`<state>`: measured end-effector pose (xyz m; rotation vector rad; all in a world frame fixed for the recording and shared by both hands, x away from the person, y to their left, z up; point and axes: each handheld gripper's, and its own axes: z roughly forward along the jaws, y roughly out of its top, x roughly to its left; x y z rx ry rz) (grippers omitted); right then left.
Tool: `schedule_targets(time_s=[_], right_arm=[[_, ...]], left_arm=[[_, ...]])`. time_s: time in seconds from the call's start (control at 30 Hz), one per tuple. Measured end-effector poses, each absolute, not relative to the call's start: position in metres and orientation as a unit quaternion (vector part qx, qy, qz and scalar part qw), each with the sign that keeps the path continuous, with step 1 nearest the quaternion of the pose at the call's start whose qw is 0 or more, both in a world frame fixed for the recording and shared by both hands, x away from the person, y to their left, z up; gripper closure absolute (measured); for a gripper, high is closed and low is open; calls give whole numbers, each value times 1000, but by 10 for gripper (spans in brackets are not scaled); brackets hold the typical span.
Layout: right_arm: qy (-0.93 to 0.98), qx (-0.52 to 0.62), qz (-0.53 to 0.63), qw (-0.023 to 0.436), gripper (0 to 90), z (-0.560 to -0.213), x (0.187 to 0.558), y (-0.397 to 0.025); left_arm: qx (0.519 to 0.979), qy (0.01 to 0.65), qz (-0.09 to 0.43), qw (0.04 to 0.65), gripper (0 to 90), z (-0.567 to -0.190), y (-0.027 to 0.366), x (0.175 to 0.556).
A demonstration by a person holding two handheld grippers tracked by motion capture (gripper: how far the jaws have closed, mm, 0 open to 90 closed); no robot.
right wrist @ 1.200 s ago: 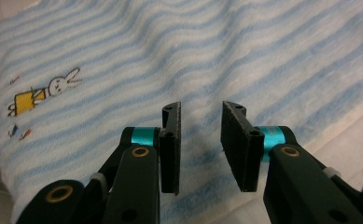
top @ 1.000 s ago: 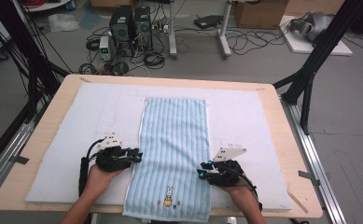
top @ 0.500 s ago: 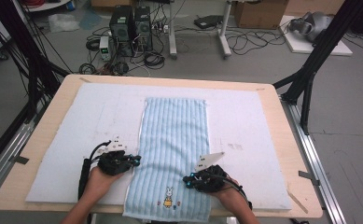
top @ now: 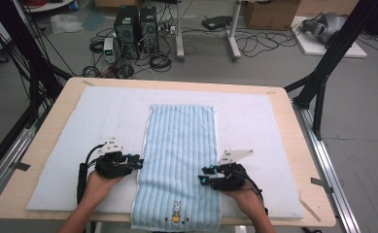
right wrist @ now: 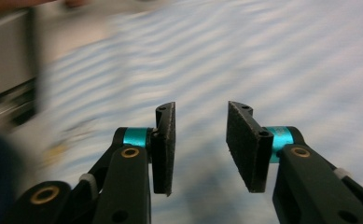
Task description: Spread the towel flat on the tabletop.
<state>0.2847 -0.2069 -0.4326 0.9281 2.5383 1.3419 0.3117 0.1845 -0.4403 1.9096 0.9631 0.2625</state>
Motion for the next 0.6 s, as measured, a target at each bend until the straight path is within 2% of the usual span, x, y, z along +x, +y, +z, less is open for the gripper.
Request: schedule_targets(time_s=[0.13, 0.23, 0.53, 0.6], right_arm=[[819, 379, 409, 133, 648, -439, 312, -219], [805, 410, 396, 166, 668, -440, 328, -218], [796, 451, 359, 187, 644, -446, 360, -213], [795, 450, 363, 184, 677, -447, 361, -213]], left_arm=[[767, 402, 134, 482, 629, -441, 184, 336], [761, 409, 143, 483, 630, -442, 182, 349], [775, 438, 156, 428, 659, -450, 161, 388], [779, 439, 164, 418, 721, -451, 158, 390]])
